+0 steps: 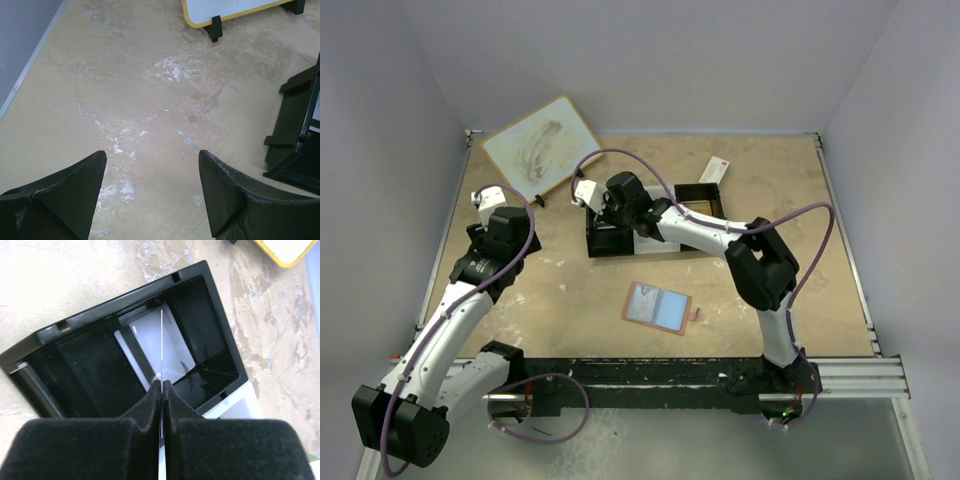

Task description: Take the credit cards out of the card holder

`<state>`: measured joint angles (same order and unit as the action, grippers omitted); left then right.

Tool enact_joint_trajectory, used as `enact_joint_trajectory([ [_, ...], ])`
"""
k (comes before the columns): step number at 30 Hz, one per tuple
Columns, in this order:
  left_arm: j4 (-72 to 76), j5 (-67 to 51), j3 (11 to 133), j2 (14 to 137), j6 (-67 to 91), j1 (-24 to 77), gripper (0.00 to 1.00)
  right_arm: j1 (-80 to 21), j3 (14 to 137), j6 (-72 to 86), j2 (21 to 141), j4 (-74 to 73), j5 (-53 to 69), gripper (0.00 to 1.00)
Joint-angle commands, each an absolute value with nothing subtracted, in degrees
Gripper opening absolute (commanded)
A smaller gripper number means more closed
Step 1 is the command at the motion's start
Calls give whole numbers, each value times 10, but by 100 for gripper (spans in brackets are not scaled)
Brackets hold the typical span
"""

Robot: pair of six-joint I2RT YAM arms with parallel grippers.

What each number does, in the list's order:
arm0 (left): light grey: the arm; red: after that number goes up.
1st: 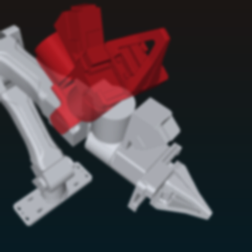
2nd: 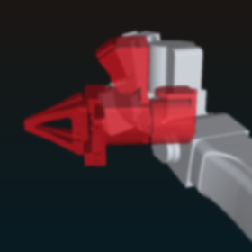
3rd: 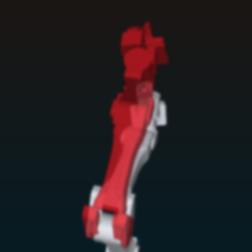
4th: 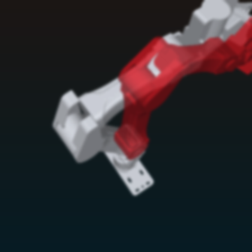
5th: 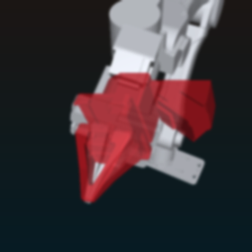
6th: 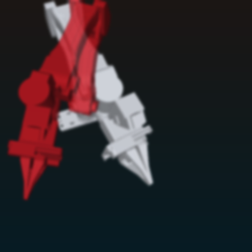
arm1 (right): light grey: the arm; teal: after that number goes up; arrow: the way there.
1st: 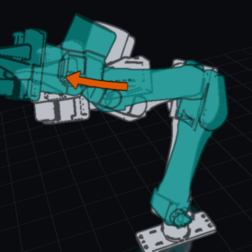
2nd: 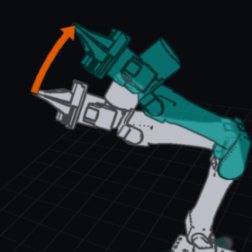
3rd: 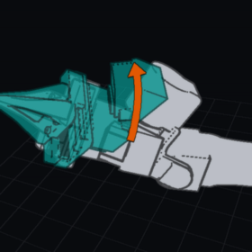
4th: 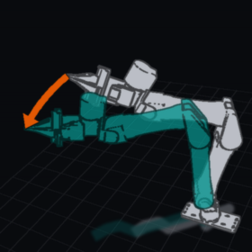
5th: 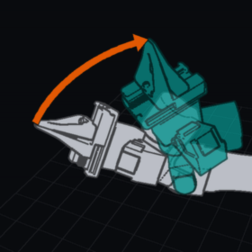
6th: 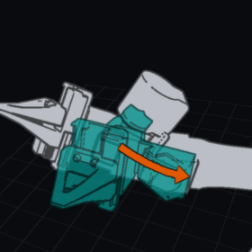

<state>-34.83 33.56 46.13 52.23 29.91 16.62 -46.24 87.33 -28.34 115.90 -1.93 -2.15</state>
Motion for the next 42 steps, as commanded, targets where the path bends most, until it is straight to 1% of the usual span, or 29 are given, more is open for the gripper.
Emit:
enact_joint_trajectory([
  [1, -333, 351, 470, 513, 301, 166, 72, -467, 929, -357, 1181, -39, -53, 0],
  [9, -332, 350, 469, 504, 302, 166, 73, -468, 943, -415, 1219, -19, -108, 0],
  [11, -332, 350, 469, 504, 302, 166, 73, -469, 942, -434, 1226, -3, -118, 2],
  [17, -333, 354, 469, 502, 302, 166, 73, -477, 958, -465, 1262, 12, -153, 2],
  [22, -332, 352, 469, 502, 302, 166, 73, -479, 947, -489, 1262, 28, -162, 6],
  [25, -332, 351, 469, 504, 301, 166, 73, -479, 936, -496, 1259, 26, -157, 12],
  [27, -332, 351, 469, 505, 301, 166, 73, -479, 929, -498, 1253, 22, -145, 13],
  [29, -332, 350, 469, 505, 301, 166, 73, -479, 927, -494, 1247, 10, -120, 20],
  [30, -332, 350, 469, 505, 301, 166, 73, -479, 929, -493, 1246, 0, -112, 23],
  [33, -332, 349, 469, 505, 301, 166, 73, -479, 937, -475, 1241, -5, -117, 25],
  [36, -331, 347, 469, 507, 301, 166, 73, -478, 935, -458, 1221, -9, -110, 30],
  [38, -331, 346, 469, 508, 301, 166, 73, -477, 929, -440, 1202, -6, -96, 30],
  [40, -332, 345, 469, 508, 300, 166, 73, -476, 920, -421, 1180, -2, -82, 36],
  [42, -332, 345, 469, 508, 300, 166, 73, -476, 906, -396, 1153, 4, -73, 37],
])
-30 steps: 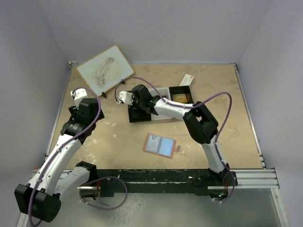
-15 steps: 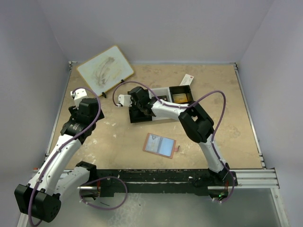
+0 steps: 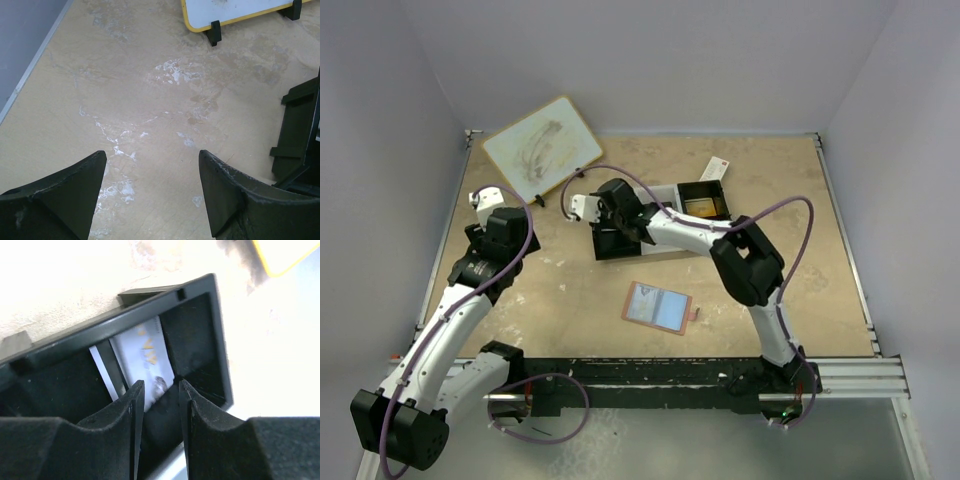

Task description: Take the credit cards out of the card holder

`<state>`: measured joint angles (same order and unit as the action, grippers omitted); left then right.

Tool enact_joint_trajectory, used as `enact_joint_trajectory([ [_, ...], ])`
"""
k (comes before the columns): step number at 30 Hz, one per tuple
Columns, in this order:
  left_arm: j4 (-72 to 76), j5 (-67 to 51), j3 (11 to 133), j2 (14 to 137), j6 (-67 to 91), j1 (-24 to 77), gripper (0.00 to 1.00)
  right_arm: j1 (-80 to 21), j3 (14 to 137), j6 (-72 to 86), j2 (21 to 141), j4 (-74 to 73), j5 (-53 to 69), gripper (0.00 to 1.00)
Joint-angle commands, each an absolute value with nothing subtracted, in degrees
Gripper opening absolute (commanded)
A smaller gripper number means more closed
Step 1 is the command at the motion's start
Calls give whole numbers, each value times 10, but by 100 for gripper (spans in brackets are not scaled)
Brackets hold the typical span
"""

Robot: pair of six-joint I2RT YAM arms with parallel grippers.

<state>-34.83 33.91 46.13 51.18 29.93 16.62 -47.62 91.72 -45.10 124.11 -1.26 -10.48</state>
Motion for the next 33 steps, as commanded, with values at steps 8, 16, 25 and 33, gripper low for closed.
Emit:
enact_joint_trajectory([
  [8, -331, 339, 468, 510, 300, 166, 73, -472, 790, -216, 999, 59, -52, 44],
  [16, -328, 331, 468, 513, 297, 166, 73, -455, 611, 323, 847, -11, -4, 54],
  [25, -327, 327, 467, 514, 296, 166, 73, -619, 574, 604, 864, -198, -236, 79],
  [33, -327, 330, 467, 518, 297, 166, 73, -636, 584, 640, 921, -219, -247, 74],
])
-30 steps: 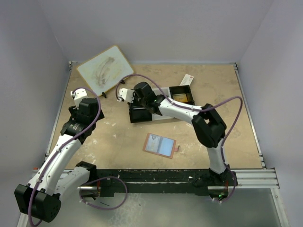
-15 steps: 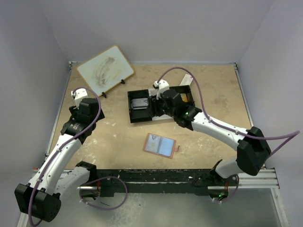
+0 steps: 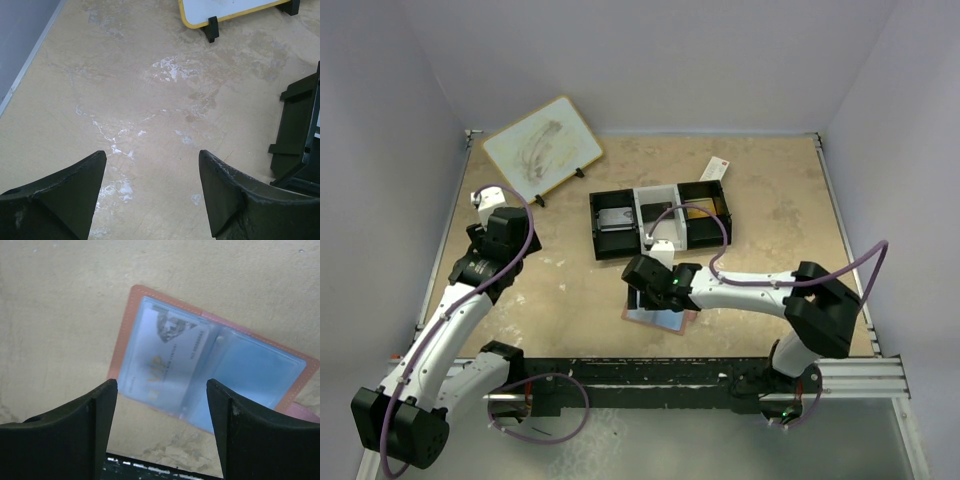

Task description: Take the credit cards out of the card holder

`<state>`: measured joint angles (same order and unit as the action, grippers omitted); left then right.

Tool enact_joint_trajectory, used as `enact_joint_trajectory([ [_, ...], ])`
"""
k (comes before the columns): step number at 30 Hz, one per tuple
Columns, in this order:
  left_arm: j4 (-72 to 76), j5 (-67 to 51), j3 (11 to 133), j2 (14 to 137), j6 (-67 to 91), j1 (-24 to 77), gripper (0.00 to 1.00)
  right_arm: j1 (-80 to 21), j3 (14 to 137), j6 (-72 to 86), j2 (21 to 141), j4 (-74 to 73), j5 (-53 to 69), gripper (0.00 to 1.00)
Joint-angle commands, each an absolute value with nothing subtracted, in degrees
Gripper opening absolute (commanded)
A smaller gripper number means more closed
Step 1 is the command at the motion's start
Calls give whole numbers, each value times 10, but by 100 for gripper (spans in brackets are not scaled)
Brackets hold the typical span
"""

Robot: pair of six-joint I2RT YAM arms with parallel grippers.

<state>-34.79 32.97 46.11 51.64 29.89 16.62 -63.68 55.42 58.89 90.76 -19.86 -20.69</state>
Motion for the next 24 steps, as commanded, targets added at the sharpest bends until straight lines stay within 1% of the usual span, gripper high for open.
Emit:
enact_joint_trajectory([
  [1, -328, 330, 467, 518, 298, 166, 73, -636, 587, 641, 929, -218, -246, 74],
  [4, -329, 331, 467, 517, 297, 166, 73, -637, 599, 636, 949, -212, -240, 70],
  [6, -329, 330, 467, 518, 297, 166, 73, -637, 603, 627, 958, -202, -235, 70],
  [11, -330, 333, 468, 519, 298, 166, 73, -637, 631, 650, 995, -265, -260, 69],
  [14, -329, 332, 468, 520, 298, 166, 73, -638, 625, 659, 994, -271, -264, 68],
  [24, -328, 327, 468, 525, 296, 166, 73, -637, 605, 670, 1030, -254, -225, 70],
])
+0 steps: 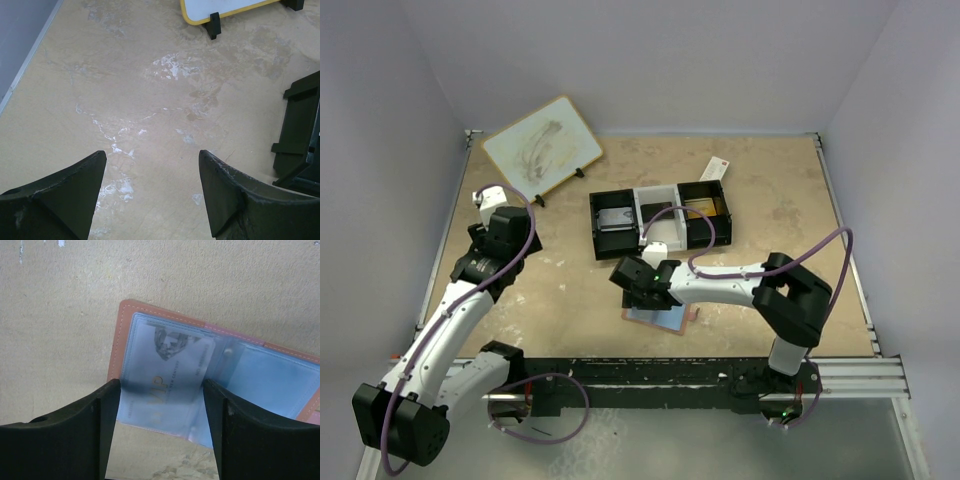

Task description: Take the credit cards out of the card holder

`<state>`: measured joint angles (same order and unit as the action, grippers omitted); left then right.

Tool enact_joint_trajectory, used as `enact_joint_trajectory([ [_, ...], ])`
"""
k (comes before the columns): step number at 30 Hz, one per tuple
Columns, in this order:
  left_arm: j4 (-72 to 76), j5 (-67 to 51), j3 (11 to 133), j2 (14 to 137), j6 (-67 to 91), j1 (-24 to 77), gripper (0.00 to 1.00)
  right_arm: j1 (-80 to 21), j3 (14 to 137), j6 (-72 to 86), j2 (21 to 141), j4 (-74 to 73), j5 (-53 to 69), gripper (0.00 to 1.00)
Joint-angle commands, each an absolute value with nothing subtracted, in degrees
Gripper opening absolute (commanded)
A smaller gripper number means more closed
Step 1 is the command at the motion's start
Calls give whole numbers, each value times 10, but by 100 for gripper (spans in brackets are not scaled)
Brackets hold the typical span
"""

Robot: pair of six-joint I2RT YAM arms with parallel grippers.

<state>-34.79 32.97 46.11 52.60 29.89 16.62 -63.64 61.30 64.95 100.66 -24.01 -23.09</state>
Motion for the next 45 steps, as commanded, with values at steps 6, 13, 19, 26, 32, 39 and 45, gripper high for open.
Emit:
enact_joint_trajectory([
  [6, -329, 327, 468, 525, 296, 166, 73, -638, 592, 649, 1048, -222, -214, 67],
  [13, -329, 328, 468, 525, 296, 166, 73, -637, 605, 642, 1078, -245, -229, 71],
  [19, -330, 325, 468, 528, 296, 166, 73, -637, 586, 643, 1059, -223, -203, 58],
  [26, -321, 275, 462, 517, 296, 166, 73, -613, 497, 620, 984, -78, -133, 55],
  [32, -288, 133, 442, 492, 319, 166, 72, -584, 425, 616, 943, 37, -64, 54],
  [39, -189, -78, 367, 477, 398, 186, 67, -577, 393, 628, 927, 54, -56, 51],
  [45, -142, -44, 326, 501, 437, 338, 65, -569, 375, 628, 920, 81, -42, 52],
])
